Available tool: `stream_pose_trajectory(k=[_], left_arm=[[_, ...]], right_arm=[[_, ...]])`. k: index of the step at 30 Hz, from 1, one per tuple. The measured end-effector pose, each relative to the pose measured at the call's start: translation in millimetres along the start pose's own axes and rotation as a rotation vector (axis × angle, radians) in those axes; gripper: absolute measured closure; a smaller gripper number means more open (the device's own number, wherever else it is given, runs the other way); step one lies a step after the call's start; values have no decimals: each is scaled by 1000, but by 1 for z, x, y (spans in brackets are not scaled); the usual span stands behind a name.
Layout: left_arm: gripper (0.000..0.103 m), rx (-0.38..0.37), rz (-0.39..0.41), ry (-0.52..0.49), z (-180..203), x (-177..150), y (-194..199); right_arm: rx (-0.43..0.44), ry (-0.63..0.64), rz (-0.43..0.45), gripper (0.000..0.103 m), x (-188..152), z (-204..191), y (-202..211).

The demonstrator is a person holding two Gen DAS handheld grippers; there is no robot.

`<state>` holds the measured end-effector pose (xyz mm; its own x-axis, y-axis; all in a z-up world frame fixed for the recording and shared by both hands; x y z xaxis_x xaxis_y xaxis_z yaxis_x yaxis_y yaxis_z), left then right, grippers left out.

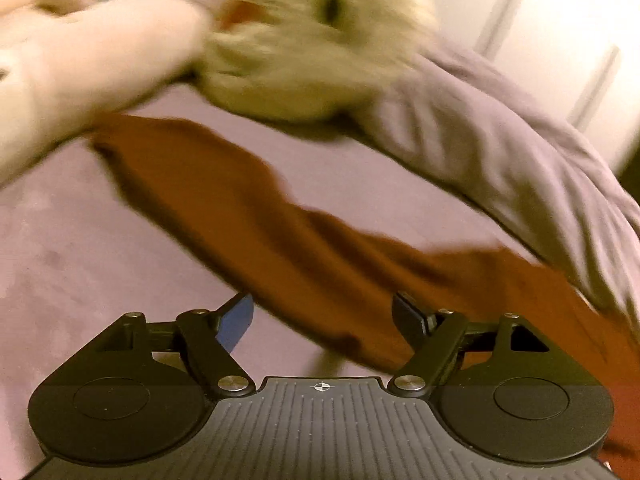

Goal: Fold small clothes

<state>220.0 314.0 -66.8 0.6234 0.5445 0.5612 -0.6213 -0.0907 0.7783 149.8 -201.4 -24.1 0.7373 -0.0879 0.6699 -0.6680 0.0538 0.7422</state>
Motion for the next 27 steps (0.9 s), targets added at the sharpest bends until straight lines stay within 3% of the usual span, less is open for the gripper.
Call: stream_pose_trajectory(k=[5, 7, 13, 14, 15, 16, 17, 18, 19, 21, 23, 27], left_arm=[[23, 125, 58, 144, -73, 37, -12], [24, 137, 64, 203, -94, 45, -20], [23, 8, 142, 313, -123, 64, -40], [28, -10, 152, 334, -127, 68, -41], [40, -21, 158, 373, -133, 72, -44], [46, -30, 160, 412, -136, 74, -46], [64, -45, 154, 448, -141, 77, -49], [93, -51, 140, 466, -144, 79, -52], [93, -49, 120, 473, -146, 81, -55], [95, -48, 117, 423, -145, 83, -51], [95, -38, 167, 310, -131, 86, -35], [95, -80, 261, 68, -73, 86, 8]], right_arm=[[-15, 18, 7, 72, -6, -10, 4], [-6, 2, -8, 72, -4, -15, -3], [38, 22, -29, 71, -1, -31, -24], [45, 19, -34, 69, -2, -31, -27], [47, 14, -43, 69, -2, -31, -31], [46, 6, -50, 69, -3, -30, -34], [46, 4, -53, 68, -4, -29, -36], [47, 4, -57, 68, -5, -28, -38], [44, 3, -60, 68, -6, -27, -40], [51, -5, -61, 68, -6, -24, -43], [56, -16, -53, 68, -4, -20, -44], [84, -38, -28, 68, -1, -13, -41]])
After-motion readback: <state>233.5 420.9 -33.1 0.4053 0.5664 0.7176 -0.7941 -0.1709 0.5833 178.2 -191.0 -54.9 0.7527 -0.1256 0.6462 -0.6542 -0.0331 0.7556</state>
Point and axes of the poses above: each gripper's, at about its wrist camera, not at the fingertips, and y roughly against the way its jaws point, z to its right, x to its top, the point moved 1 cm from there along -y, roughly the way its jaws point, and after that the axes turned 8 degrees about -z, right-handed, at the moved point
